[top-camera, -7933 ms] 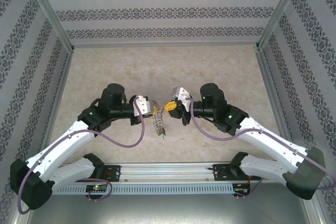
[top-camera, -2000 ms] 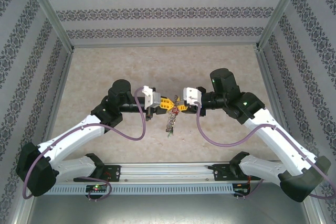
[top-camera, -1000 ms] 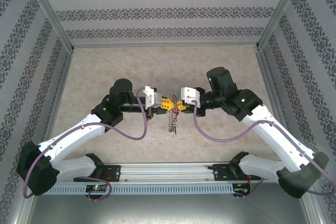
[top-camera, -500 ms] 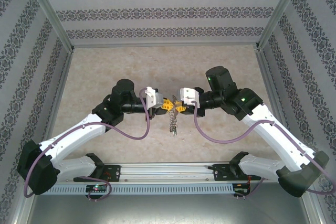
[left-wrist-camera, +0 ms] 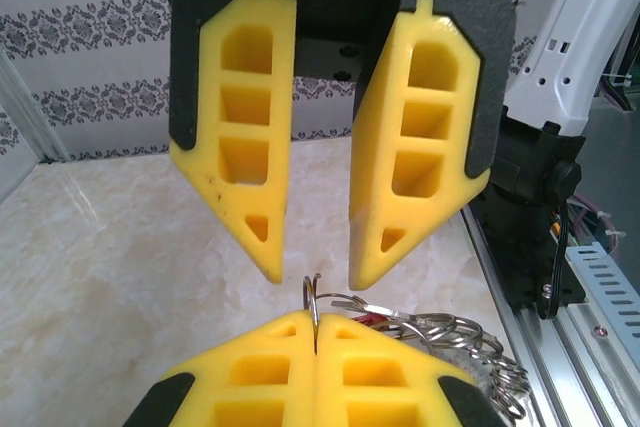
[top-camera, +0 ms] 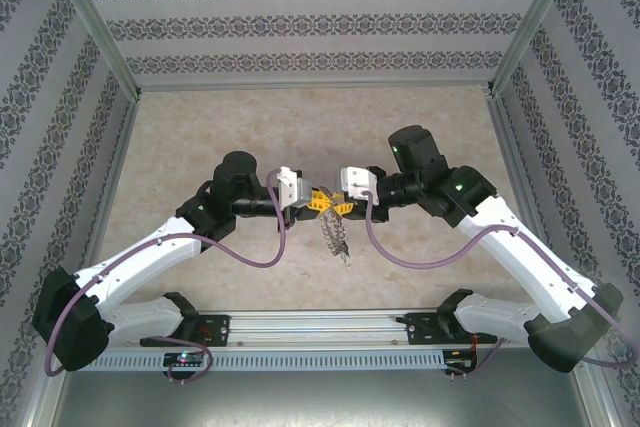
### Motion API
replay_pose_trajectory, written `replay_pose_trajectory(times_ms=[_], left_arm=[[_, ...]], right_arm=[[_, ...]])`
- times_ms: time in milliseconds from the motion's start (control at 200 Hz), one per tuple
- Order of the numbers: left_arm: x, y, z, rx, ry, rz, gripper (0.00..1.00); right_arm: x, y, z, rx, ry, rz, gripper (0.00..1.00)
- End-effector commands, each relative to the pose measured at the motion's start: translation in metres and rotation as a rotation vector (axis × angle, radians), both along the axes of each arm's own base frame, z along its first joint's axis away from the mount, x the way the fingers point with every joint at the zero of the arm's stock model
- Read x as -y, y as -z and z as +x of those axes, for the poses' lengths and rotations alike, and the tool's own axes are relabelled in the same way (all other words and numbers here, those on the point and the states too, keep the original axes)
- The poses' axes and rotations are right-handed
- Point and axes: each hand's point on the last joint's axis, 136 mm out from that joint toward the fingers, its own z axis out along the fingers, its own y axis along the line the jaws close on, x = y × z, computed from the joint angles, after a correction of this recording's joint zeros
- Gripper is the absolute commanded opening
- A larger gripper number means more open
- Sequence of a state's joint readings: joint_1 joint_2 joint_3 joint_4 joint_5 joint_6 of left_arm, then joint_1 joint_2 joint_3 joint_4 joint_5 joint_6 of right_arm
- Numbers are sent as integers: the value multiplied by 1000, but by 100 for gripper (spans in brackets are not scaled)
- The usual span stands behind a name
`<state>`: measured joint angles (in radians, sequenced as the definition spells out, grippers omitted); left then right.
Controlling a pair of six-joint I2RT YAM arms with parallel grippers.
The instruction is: Put the keys on the keyring
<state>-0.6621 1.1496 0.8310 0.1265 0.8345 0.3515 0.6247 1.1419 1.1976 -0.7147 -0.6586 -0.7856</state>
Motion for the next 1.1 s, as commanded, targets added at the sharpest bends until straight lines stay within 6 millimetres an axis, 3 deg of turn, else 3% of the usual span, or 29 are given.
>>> replay_pose_trajectory(times_ms=[0,560,625,675,879,1009,1094], left_arm=[[3,-19,-13,65,52,-53,0],[3,-22,-13,71,55,-63,0],[3,-22,-13,72,55,-63,0],[3,-22,-13,70,53,-61,0],[2,-15,-4,51,2,-33,0],[-2,-10,2,27,-48,-10,18],[-6,-5,5,13,-80,-1,44]], right_arm=[[-4,-8,-3,-4,-19,16,25],[-8,0,-5,-57,-32,12,19],[-8,0,-5,-67,-35,11,11],[-8,0,-6,-77,-40,9,0],[-10,-3,-5,-124,-23,15,0],[-9,-2,6,-167,82,27,0],[-6,1,21,-226,219,32,0]])
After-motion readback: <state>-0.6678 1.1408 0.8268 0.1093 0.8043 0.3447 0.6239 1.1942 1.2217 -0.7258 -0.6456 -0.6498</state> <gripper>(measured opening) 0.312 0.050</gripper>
